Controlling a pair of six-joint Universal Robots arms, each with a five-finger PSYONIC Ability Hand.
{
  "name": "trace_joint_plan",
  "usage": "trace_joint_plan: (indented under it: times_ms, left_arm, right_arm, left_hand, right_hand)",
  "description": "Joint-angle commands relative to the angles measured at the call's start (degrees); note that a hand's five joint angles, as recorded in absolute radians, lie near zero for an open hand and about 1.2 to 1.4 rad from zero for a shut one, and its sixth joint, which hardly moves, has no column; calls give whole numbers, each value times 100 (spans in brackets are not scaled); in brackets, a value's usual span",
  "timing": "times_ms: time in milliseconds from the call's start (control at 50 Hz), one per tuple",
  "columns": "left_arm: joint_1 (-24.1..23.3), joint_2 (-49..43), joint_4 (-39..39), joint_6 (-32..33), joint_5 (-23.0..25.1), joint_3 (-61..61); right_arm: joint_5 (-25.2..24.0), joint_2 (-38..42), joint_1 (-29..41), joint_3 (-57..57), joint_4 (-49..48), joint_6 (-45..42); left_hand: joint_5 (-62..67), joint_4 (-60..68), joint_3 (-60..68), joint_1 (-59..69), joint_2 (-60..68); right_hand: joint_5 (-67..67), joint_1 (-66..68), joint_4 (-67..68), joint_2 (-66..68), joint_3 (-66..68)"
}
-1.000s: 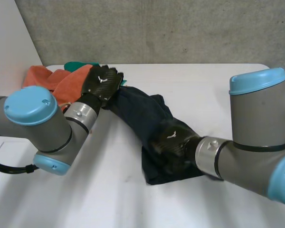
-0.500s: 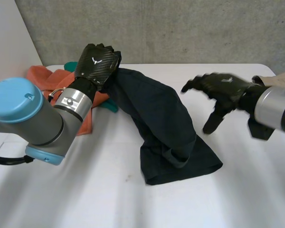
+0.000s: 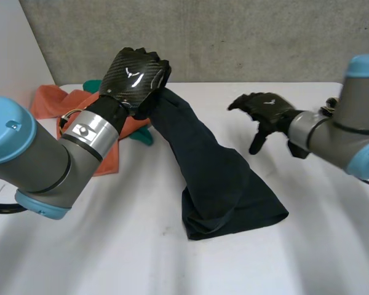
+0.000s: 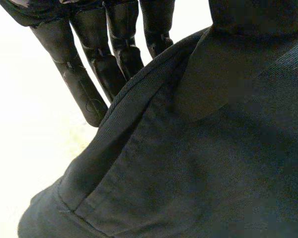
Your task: Fold the laundry.
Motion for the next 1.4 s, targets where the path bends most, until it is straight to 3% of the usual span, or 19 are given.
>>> trace_joint_plan:
  times_ms: [20, 160, 180, 220, 240, 260, 340, 380, 540, 740, 860, 960, 1000, 1020, 1040, 1080, 1200, 1260, 1400]
  left_arm:
    - [-34, 217, 12, -145, 355, 46]
    - [-34, 164, 12, -225, 355, 178]
    - [-34, 138, 12, -225, 355, 230]
    - [-34, 120, 21, -225, 355, 275]
    - [-34, 111, 21, -234, 355, 310]
    - [-34, 77, 21, -242, 338, 388]
    - [-34, -64, 82, -286, 329, 608]
    - [-34, -99, 135, -347, 320, 705]
    - [28, -477, 408, -1093, 198, 1162]
    - [19, -1250, 338, -1385, 162, 1180]
    - [36, -1479, 31, -1394, 153, 1031]
    - [80, -1488, -768, -1359, 153, 803]
    - [133, -1471, -989, -1350, 153, 741]
    - [168, -1445, -1103, -1341, 144, 706]
    - [229, -1401, -1330, -1341, 136, 636]
    - [291, -1330, -1586, -1341, 118, 583]
    - [713, -496, -2746, -1288, 65, 188]
    - [897, 47, -3089, -1288, -101, -49]
    - [1231, 1060, -3169, -1341, -515, -490]
  right_arm:
    - [-836, 636, 831, -288, -161, 182]
    - [-927, 944, 1324, -542, -301, 920]
    - [-752, 1048, 1359, -743, -440, 1104]
    - [-427, 1128, 1360, -912, -625, 1280]
    - [-208, 1129, 1360, -947, -731, 1360]
    - [317, 1094, 1368, -991, -949, 1465]
    - [1435, 718, 1159, -930, -1276, 1484]
    - [1596, 462, 983, -764, -1312, 1422]
    - [1333, -1601, 358, 1228, -1295, 379]
    - [1166, -3001, 489, 3111, -408, -635]
    - [1166, -3037, 981, 3552, -12, -591]
    - [1131, -2801, 1648, 3676, 349, -573]
    - [1157, -2765, 1755, 3641, 349, -573]
    - [1183, -2765, 1790, 3614, 349, -591]
    - [1244, -2747, 1799, 3553, 358, -652]
    - [1254, -2739, 1799, 3456, 367, -652]
    - [1245, -2800, 1527, 3043, 516, -863]
    - [1254, -2983, 1369, 2912, 709, -1379]
    - [1227, -3319, 1316, 2438, 745, -2339]
  left_hand:
    - [1438, 1110, 1196, 1436, 1134]
    - [1438, 1110, 1196, 1436, 1134]
    - [1438, 1110, 1196, 1436, 1134]
    - [1438, 1110, 1196, 1436, 1134]
    - [1438, 1110, 1196, 1436, 1134]
    - [1438, 1110, 1196, 1436, 1134]
    - [1438, 1110, 1196, 1436, 1134]
    - [1438, 1110, 1196, 1436, 1134]
    - [1438, 1110, 1196, 1436, 1134]
    - [1438, 1110, 1196, 1436, 1134]
    - [1424, 1096, 1181, 1421, 1119]
    - [-236, -564, -479, -238, -540]
    - [-878, -1206, -1121, -880, -1182]
    - [-1231, -1559, -1473, -1233, -1535]
    - [-2117, -2445, -2359, -2119, -2421]
    - [-2963, -3291, -3206, -2965, -3267]
    - [-3975, -4303, -4218, -3977, -4280]
    - [-4077, -4405, -4319, -4079, -4381]
    - [-4060, -4388, -4303, -4063, -4365]
  right_hand:
    - [-376, -152, -348, -261, -221]
    - [-376, -152, -348, -261, -221]
    - [2444, 2668, 2472, 2559, 2599]
    - [5790, 6014, 5818, 5905, 5945]
    - [6616, 6840, 6644, 6731, 6771]
    - [6624, 6848, 6652, 6739, 6779]
    - [6624, 6848, 6652, 6739, 6779]
    - [6624, 6848, 6652, 6739, 6779]
    - [6624, 6848, 6652, 6739, 6779]
    - [6624, 6848, 6652, 6739, 6779]
    - [6624, 6848, 6652, 6739, 6779]
    - [6624, 6848, 6652, 6739, 6779]
    - [5344, 5568, 5372, 5459, 5498]
    - [4253, 4477, 4281, 4368, 4408]
    - [1677, 1901, 1705, 1792, 1832]
    - [194, 418, 222, 309, 349]
    - [-48, 176, -20, 67, 107]
    - [36, 260, 64, 151, 191]
    - [53, 277, 81, 168, 208]
